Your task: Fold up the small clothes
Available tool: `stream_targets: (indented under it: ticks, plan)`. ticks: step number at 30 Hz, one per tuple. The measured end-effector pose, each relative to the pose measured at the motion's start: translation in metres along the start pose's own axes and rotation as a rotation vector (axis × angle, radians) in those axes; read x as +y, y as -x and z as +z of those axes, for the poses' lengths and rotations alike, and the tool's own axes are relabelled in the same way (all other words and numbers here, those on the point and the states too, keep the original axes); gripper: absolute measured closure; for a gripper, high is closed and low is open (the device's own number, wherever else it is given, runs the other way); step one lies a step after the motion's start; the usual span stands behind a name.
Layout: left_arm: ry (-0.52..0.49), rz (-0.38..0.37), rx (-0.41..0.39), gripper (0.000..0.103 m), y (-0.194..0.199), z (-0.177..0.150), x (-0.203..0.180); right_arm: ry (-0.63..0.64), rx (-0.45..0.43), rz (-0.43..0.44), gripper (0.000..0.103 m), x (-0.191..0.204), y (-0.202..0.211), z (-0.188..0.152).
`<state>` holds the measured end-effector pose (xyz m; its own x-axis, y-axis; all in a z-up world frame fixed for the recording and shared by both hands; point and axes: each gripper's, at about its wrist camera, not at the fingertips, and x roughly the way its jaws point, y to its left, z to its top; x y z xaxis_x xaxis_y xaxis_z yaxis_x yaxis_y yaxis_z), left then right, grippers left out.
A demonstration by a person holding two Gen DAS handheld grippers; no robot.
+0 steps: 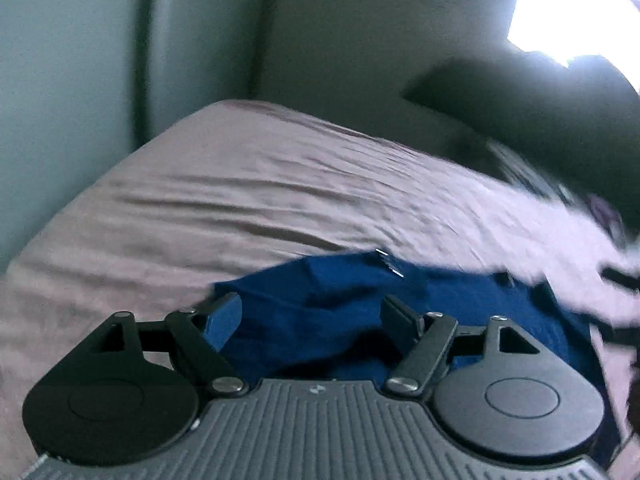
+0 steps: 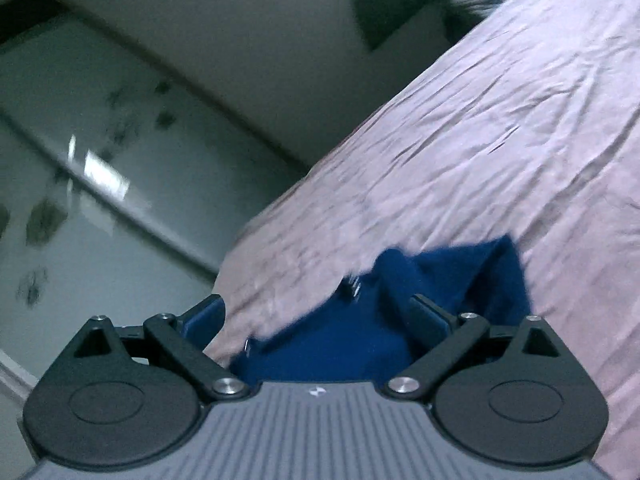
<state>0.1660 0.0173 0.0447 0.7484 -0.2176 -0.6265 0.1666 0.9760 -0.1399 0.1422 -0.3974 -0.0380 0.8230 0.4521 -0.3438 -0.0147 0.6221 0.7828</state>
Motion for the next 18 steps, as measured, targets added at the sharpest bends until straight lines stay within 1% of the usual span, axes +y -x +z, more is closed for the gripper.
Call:
stream_targets:
  ticks: [1, 3, 4, 6, 7, 9, 10, 12, 14, 15, 16, 17, 18]
  plan:
    - [-0.051, -0.022, 0.006, 0.026, 0.0, -0.002, -0.008, 0.015, 0.031, 0.017, 0.004, 0.002, -0.003, -0.004]
    - [-0.164, -0.105, 0.052, 0.026, -0.005, -0.007, -0.028, 0.031, 0.11, 0.049, 0.004, 0.007, -0.013, -0.01]
    - [-0.213, -0.153, 0.085, 0.026, -0.01, -0.011, -0.039, 0.036, 0.131, 0.04, 0.004, 0.007, -0.019, -0.012]
    - [-0.275, -0.191, 0.114, 0.026, -0.017, -0.018, -0.053, 0.047, 0.138, -0.03, 0.004, 0.007, -0.027, -0.013]
    - [-0.311, -0.192, 0.118, 0.026, -0.023, -0.022, -0.06, 0.064, 0.124, -0.079, 0.004, 0.006, -0.03, -0.011]
    - [-0.343, -0.157, 0.113, 0.028, -0.034, -0.026, -0.065, 0.099, 0.071, -0.16, 0.004, 0.006, -0.03, -0.007]
    - [-0.335, -0.115, 0.108, 0.029, -0.042, -0.024, -0.063, 0.118, 0.034, -0.216, 0.004, 0.007, -0.028, -0.005]
    - [-0.287, -0.036, 0.085, 0.029, -0.053, -0.015, -0.053, 0.16, -0.038, -0.289, 0.004, 0.014, -0.021, -0.004]
    - [-0.176, 0.056, 0.036, 0.029, -0.06, 0.001, -0.029, 0.224, -0.095, -0.351, 0.004, 0.021, -0.017, -0.007]
    - [-0.102, 0.108, 0.009, 0.028, -0.063, 0.008, -0.014, 0.256, -0.111, -0.366, 0.004, 0.025, -0.015, -0.008]
    - [-0.033, 0.155, 0.0, 0.028, -0.067, 0.016, -0.002, 0.275, -0.117, -0.368, 0.004, 0.027, -0.01, -0.008]
    - [0.034, 0.187, -0.009, 0.028, -0.068, 0.02, 0.01, 0.289, -0.119, -0.366, 0.004, 0.029, -0.009, -0.008]
    - [0.105, 0.202, 0.002, 0.028, -0.067, 0.023, 0.024, 0.299, -0.121, -0.357, 0.004, 0.032, -0.009, -0.009]
